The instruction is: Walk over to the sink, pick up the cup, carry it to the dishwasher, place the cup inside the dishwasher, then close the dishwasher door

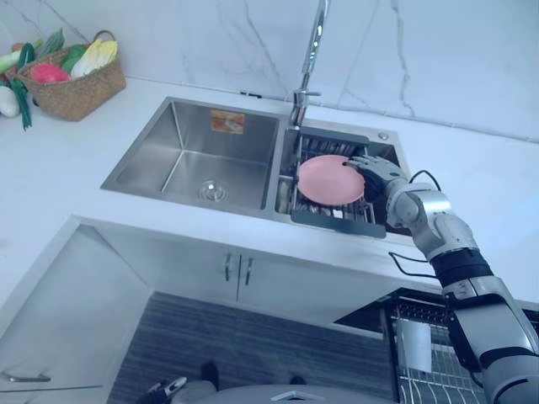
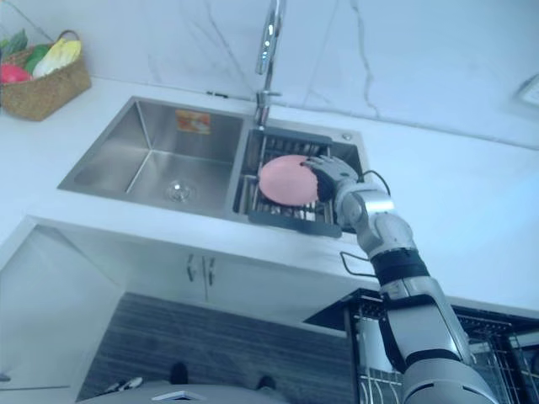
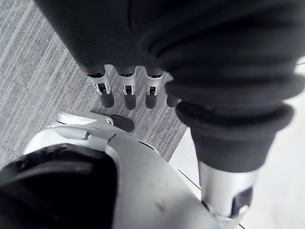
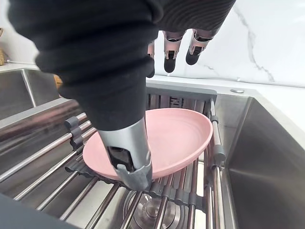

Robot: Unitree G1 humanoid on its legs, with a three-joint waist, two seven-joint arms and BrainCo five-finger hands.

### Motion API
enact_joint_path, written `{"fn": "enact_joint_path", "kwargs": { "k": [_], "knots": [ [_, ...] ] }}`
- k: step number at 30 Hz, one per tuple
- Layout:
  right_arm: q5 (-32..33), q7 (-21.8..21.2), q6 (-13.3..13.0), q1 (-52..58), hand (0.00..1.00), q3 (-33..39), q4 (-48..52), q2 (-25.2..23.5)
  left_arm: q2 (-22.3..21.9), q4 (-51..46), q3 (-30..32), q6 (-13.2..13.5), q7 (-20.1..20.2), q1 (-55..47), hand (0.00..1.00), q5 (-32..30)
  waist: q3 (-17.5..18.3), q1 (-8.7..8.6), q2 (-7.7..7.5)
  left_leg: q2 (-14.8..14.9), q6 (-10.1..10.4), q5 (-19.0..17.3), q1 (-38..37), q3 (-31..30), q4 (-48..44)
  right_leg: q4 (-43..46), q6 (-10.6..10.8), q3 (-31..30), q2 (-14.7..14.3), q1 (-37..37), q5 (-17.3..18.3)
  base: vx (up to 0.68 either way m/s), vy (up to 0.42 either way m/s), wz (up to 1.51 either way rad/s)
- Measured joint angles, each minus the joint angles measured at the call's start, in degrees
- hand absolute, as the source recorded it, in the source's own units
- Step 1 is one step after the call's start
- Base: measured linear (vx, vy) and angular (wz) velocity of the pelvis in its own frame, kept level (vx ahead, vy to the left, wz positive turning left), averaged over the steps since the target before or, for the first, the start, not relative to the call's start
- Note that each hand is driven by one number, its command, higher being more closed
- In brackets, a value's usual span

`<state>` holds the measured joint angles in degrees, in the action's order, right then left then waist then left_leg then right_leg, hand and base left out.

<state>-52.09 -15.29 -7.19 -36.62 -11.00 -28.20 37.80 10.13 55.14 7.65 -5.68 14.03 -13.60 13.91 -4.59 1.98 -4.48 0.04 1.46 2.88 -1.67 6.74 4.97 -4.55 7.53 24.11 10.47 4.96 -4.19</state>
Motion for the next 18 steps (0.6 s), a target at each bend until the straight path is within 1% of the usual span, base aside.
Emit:
{"fn": "enact_joint_path", "kwargs": {
  "k": [2, 8, 12, 16, 18],
  "knots": [
    [-0.09, 1.57, 0.16, 0.00, 0.00, 0.00, -0.32, 0.00, 0.01, -0.34, -0.48, -0.08, -0.15, -0.06, 0.00, 0.05, -0.01, 0.27, 0.00, -0.30, 0.02, 0.01, -0.03, -0.04, -0.01, 0.00, -0.02, 0.13, 0.25, 0.13, -0.01, 0.04, 0.014, 0.06],
    [-0.07, 3.27, 0.14, 0.02, 0.00, -0.01, -2.55, -0.02, 0.25, -0.50, -1.02, 0.08, -0.31, -0.12, 0.00, 0.61, -0.47, 0.81, -0.33, -0.51, -0.21, 0.25, -0.25, -0.21, 0.04, 0.64, -0.07, 0.23, 0.52, 0.20, -0.05, -0.03, 0.009, 0.01],
    [-0.12, 4.48, 0.15, 0.07, 0.00, -0.21, -2.64, -0.02, 0.24, -0.51, -1.18, 0.35, -1.19, -0.09, 0.00, 1.65, -1.56, 0.84, -0.25, -0.38, -0.15, 0.58, 0.18, -0.27, 0.07, 1.42, -0.08, 0.16, 0.54, -0.53, 0.80, -0.09, 0.008, 0.00],
    [-0.32, 6.01, 0.15, 0.27, 0.00, -0.66, -3.65, -0.02, 0.25, -0.52, -1.46, 0.69, -1.21, -0.05, 0.00, 2.25, -2.00, 0.89, -0.28, -0.35, -0.25, 0.58, 1.03, -0.12, 0.06, 1.27, -0.09, 0.03, 0.63, -1.01, 0.79, -0.05, 0.018, 0.05],
    [-2.31, 6.50, 0.29, 0.39, 0.00, -1.98, -4.56, -0.01, 0.37, -0.59, -1.56, 0.77, -1.19, 0.04, 0.00, 2.31, -2.15, 1.12, -0.49, -0.42, -0.28, 0.55, 1.67, -0.17, 0.05, 1.06, -0.06, 0.08, 0.70, -1.15, 0.80, 0.00, 0.023, 0.05]
  ]
}}
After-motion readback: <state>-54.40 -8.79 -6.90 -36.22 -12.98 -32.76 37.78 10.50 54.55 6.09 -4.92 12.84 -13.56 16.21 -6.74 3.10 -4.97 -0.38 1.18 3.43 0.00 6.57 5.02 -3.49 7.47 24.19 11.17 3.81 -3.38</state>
